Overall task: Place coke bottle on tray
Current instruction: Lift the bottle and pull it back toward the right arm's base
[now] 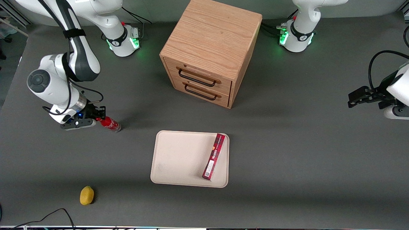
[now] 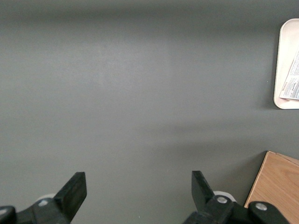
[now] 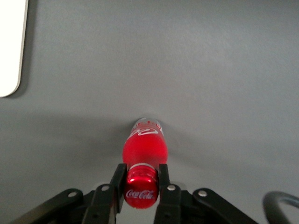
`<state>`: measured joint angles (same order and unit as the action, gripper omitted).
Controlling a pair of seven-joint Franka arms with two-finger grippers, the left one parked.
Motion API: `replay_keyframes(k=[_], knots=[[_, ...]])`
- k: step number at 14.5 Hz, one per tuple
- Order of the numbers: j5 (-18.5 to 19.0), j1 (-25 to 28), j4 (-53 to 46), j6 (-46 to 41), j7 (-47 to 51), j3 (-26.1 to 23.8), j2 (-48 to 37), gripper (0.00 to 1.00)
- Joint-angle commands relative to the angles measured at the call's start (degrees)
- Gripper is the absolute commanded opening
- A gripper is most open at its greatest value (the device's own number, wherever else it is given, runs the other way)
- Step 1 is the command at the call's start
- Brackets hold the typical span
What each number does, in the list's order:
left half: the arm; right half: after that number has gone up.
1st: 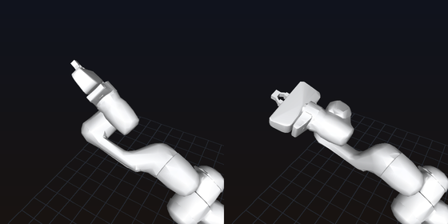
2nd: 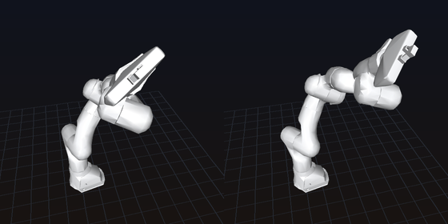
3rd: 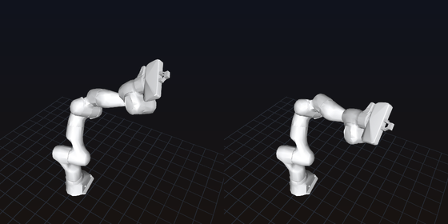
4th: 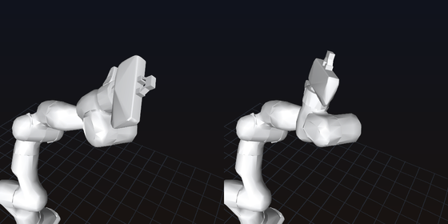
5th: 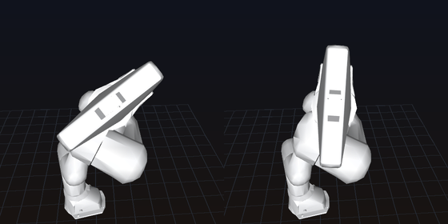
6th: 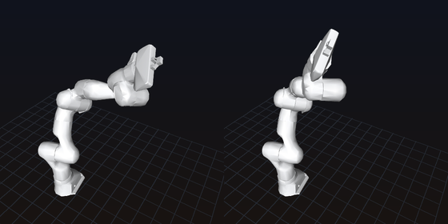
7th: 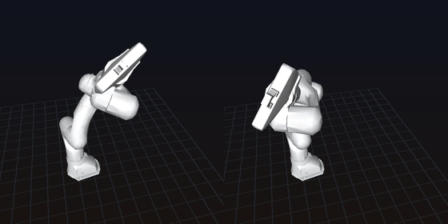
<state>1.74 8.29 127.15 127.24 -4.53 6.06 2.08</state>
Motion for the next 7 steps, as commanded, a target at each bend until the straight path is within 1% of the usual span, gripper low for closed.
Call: replay_keyframes(k=[1,4,6,7], knots=[[0.72,-0.9,-8.45,-16.43,-3.02,0.26,-5.15,0.0],[0.19,-0.64,-24.79,-32.62,-3.04,0.53,-3.49,0.0],[-0.5,-0.2,-38.92,-45.52,-2.42,0.35,1.15,0.0],[-2.25,-0.2,-46.83,-51.94,-2.24,0.35,4.74,0.0]])
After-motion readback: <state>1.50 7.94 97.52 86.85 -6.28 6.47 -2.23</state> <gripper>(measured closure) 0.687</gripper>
